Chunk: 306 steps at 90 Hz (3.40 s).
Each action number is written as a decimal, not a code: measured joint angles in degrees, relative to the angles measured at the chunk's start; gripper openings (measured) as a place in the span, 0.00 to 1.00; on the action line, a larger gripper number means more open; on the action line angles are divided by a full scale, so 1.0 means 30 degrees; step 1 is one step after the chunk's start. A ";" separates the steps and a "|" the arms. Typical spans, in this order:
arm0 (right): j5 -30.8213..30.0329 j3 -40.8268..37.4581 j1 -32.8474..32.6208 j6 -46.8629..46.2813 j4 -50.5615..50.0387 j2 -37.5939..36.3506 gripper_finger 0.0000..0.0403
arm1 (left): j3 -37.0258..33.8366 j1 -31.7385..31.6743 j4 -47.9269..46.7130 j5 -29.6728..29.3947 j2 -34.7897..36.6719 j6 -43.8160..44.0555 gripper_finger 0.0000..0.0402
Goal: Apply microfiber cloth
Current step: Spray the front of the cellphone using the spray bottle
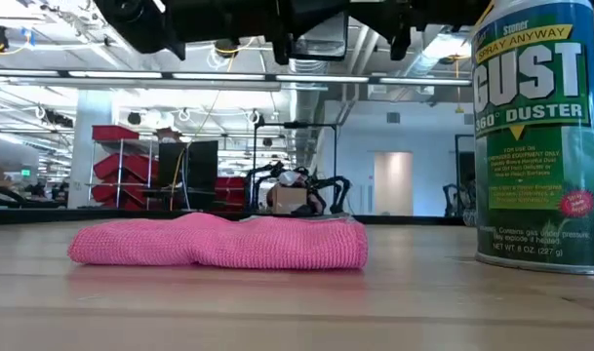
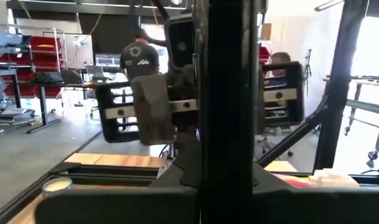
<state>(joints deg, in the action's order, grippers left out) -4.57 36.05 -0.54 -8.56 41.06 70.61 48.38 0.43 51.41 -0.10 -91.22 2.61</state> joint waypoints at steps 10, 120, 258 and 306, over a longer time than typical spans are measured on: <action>0.0094 0.0000 0.0184 -0.0007 -0.0016 0.0000 0.39 | 0.0000 0.0048 -0.0179 -0.0045 0.0000 0.0091 0.00; 0.0531 0.0000 0.0739 -0.0327 0.0127 -0.0015 0.05 | 0.0495 -0.0369 -0.0553 -0.0122 -0.0576 0.0656 0.00; 0.1378 0.3373 0.0839 0.0511 -0.2587 0.2513 0.03 | 0.0506 -0.0525 -0.1741 0.0477 -0.0576 0.1332 0.08; 0.1484 0.3351 0.0834 0.0680 -0.4027 0.2368 0.03 | 0.0466 -0.1072 -0.3306 0.1729 -0.0430 0.1794 0.17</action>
<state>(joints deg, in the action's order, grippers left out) -0.12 46.11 1.97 -6.52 28.98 77.71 49.78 -2.79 41.49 5.08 -92.51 7.99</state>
